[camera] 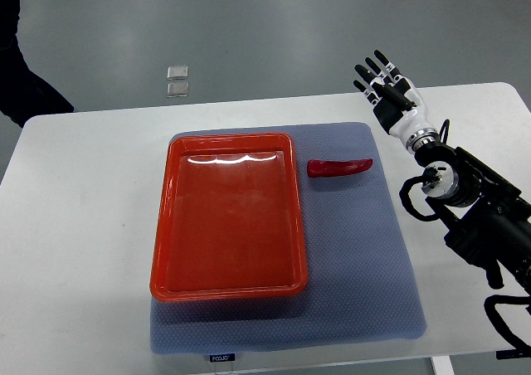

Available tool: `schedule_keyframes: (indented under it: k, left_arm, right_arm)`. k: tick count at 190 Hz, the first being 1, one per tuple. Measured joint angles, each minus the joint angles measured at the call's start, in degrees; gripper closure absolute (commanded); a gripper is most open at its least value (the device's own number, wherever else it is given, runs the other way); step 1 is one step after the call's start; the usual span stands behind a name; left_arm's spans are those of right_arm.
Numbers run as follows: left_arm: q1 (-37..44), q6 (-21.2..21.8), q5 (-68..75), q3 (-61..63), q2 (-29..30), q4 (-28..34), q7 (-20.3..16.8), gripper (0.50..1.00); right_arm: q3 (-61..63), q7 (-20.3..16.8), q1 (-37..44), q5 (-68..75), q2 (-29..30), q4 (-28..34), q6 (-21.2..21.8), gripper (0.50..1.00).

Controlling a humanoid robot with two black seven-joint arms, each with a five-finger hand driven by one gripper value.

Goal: Place red pepper on red tray

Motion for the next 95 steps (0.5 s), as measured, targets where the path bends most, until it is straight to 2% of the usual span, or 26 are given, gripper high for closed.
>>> schedule_keyframes:
  k: [95]
  left_arm:
    - [0.8,0.0,-0.1,-0.1,0.0,-0.5,-0.7,0.5]
  right_arm:
    - [0.0,0.0,0.1,0.0,-0.1,0.0,0.0,0.583]
